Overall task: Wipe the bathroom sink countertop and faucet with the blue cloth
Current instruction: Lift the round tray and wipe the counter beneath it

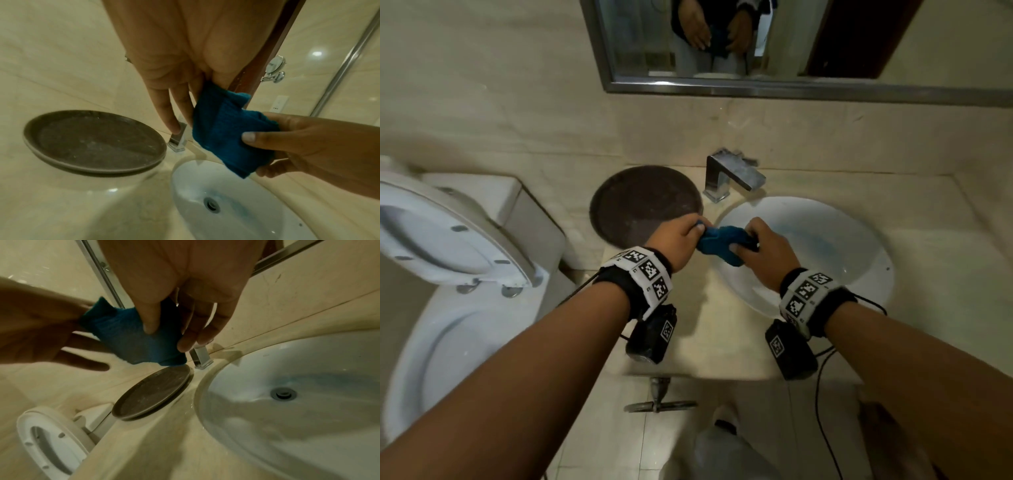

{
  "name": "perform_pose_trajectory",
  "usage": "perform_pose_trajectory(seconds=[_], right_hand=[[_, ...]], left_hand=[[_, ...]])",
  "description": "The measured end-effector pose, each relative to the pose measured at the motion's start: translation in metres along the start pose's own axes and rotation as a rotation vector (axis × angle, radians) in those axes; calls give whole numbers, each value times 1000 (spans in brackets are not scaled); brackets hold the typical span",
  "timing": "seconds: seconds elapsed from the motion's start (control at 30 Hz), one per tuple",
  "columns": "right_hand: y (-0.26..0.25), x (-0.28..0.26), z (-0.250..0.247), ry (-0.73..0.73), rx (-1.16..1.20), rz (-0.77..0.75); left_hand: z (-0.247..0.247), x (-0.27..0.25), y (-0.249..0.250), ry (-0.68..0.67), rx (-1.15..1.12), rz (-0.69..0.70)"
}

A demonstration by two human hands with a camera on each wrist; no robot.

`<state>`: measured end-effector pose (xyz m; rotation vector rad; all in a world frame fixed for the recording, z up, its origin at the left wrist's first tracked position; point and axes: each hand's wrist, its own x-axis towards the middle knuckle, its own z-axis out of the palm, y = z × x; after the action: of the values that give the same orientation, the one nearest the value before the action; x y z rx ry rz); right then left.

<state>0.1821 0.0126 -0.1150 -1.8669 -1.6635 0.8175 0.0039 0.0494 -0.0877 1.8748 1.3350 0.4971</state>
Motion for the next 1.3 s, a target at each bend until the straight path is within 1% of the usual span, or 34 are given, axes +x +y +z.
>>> perform_pose_trajectory(seconds=[0.1,0.2,0.33,0.43,0.5,0.6,0.7,0.8,0.93,0.97,1.03,1.13,1.17,1.23,1.27,1.3], right_hand=[[5,17,-9,-38,5,-39],[6,28,-13,-100,2,-73],[5,38,-19,-149,113,-74],[-4,44,-23,-215,130,-102],[-10,47,-22,-256,151,-119],[-21,51,-17,-299,194,-163],[-29,59,-7,-298,179,-206],[-29,68,2,-218,72,-198],[-32,81,13,-210,-27,-154],[-34,84,16,-219,-44,-146],[-40,88,22,-278,5,-130],[-55,89,30,-408,238,-78],[-59,91,33,-418,249,-78],[-61,96,42,-390,160,-105],[-61,98,48,-367,111,-109],[-61,101,53,-343,86,-95]], left_hand=[[-7,5,-2,0,161,-25],[-10,6,-6,-3,282,-98],[-15,5,-11,-13,278,-145],[-18,9,-11,1,234,-84],[-18,15,-10,-1,248,-30],[-13,24,-10,-32,238,-9],[-16,29,-13,26,203,-73],[-26,34,-24,50,226,-145],[-38,37,-38,44,362,-126],[-40,38,-41,53,367,-117],[-44,39,-46,72,302,-104],[-51,42,-52,73,152,-99],[-54,43,-54,52,78,-102],[-59,43,-61,-15,-56,-90],[-61,43,-66,-33,-96,-87],[-65,43,-73,-24,-120,-97]])
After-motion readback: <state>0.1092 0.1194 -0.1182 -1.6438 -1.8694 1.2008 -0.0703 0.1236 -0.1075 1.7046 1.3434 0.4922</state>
